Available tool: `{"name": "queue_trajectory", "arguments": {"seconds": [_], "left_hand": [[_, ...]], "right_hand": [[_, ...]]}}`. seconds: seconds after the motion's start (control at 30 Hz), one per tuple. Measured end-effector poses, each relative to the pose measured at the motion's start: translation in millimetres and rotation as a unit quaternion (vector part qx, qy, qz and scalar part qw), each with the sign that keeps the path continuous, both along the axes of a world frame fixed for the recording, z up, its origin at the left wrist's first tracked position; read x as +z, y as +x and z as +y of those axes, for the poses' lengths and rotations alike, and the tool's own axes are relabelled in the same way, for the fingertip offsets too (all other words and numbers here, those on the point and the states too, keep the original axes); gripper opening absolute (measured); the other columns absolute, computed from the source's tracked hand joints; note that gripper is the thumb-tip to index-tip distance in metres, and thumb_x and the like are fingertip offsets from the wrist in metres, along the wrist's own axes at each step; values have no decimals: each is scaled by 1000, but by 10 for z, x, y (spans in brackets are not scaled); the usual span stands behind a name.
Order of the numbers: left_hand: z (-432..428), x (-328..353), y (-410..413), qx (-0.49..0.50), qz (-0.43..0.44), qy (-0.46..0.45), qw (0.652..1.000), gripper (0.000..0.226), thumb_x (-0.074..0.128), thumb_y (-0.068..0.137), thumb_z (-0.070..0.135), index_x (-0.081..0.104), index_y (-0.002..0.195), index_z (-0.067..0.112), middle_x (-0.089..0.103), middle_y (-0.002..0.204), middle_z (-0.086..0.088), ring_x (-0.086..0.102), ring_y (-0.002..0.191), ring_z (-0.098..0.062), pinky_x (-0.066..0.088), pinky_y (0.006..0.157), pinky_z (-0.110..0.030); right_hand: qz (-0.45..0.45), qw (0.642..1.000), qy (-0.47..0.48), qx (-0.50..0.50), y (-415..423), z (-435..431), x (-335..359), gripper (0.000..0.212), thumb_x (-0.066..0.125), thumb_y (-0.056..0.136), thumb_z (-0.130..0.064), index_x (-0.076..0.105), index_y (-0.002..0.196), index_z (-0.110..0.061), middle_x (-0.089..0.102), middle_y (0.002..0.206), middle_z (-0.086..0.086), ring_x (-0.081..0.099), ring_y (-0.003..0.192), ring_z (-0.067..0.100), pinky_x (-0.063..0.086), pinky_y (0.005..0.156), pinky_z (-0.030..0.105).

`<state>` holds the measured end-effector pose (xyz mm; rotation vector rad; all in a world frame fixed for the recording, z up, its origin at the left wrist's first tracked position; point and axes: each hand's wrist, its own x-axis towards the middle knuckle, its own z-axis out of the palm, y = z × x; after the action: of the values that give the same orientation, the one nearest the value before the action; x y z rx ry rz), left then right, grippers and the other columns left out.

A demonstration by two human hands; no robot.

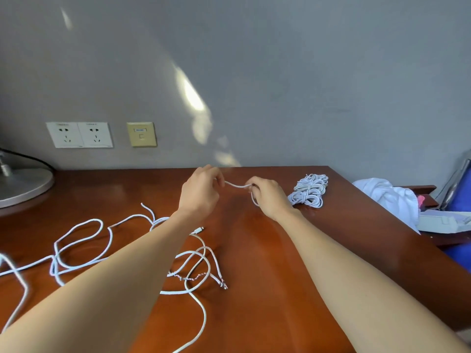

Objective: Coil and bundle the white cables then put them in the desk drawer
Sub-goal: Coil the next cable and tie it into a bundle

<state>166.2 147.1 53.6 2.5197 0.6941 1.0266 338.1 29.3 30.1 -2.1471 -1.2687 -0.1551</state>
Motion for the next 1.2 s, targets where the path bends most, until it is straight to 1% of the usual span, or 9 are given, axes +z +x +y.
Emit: {"name": "queue_trajectory", "arguments": {"seconds": [0.1, 0.2, 0.3, 0.47, 0.57, 0.77, 0.9, 1.03, 1.2], "left_hand": [[20, 85, -141, 5, 26, 19, 999, 36, 51, 80, -8, 65, 86, 25, 59, 96, 12, 57, 99, -18, 36, 73, -30], [-14, 150, -270, 3, 35, 29, 999, 33, 54, 87, 1, 70, 104, 25, 67, 112, 10, 62, 105, -20, 39, 76, -30], [1, 226, -427, -18, 69, 66, 995, 36, 52, 93, 10, 70, 120, 25, 69, 126, 5, 63, 114, -27, 47, 91, -37], [57, 387, -722, -24, 103, 68, 992, 29, 54, 99, 20, 68, 125, 22, 56, 149, 1, 50, 138, -24, 35, 111, -36], [18, 422, -895, -25, 89, 47, 995, 20, 54, 102, 27, 70, 110, 20, 62, 138, 1, 57, 126, -26, 40, 104, -37], [-100, 305, -1058, -50, 132, -43, 989, 42, 48, 102, 55, 75, 108, 24, 61, 138, 4, 56, 127, -20, 39, 111, -47], [-152, 245, -1167, -38, 70, -48, 996, 37, 51, 95, 46, 75, 99, 18, 72, 107, 2, 66, 101, -23, 51, 95, -44], [-65, 215, -1248, -40, 24, -76, 996, 20, 54, 101, 28, 71, 95, 18, 75, 85, 2, 69, 80, -17, 56, 80, -41], [99, 184, -1299, -40, -33, -116, 992, 19, 54, 102, 27, 67, 88, 23, 72, 67, 4, 60, 55, -5, 50, 62, -31]], "right_hand": [[49, 998, 43, 18, -85, -88, 147, 19, 56, 104, -17, 75, 104, -19, 75, 90, -3, 68, 84, 19, 58, 81, 40], [76, 993, 86, 26, -179, -167, 300, 17, 63, 100, -18, 79, 95, -18, 74, 78, -2, 68, 71, 15, 59, 74, 33], [142, 981, 125, 46, -323, -228, 434, 15, 64, 99, -7, 79, 99, -9, 75, 78, 4, 68, 65, 13, 58, 68, 25], [233, 957, 152, 86, -635, -266, 602, 10, 65, 98, -1, 75, 99, 3, 72, 81, 15, 70, 64, 16, 62, 64, 25], [308, 929, 175, 109, -840, -246, 687, 7, 67, 97, -1, 72, 97, 4, 72, 83, 19, 72, 64, 18, 62, 65, 25], [380, 895, 188, 138, -1112, -144, 721, 13, 67, 99, -7, 69, 102, 6, 75, 93, 21, 77, 78, 23, 62, 74, 26], [389, 889, 195, 145, -1274, -57, 718, 10, 66, 100, -7, 69, 99, 3, 75, 91, 19, 76, 75, 20, 62, 72, 25], [366, 901, 200, 123, -1326, 27, 688, 7, 69, 97, -6, 68, 103, -2, 73, 88, 16, 71, 69, 15, 62, 72, 25], [257, 943, 165, 132, -1299, 176, 575, 44, 76, 91, -12, 64, 129, -31, 67, 80, -7, 64, 71, 6, 52, 77, 17]]}}
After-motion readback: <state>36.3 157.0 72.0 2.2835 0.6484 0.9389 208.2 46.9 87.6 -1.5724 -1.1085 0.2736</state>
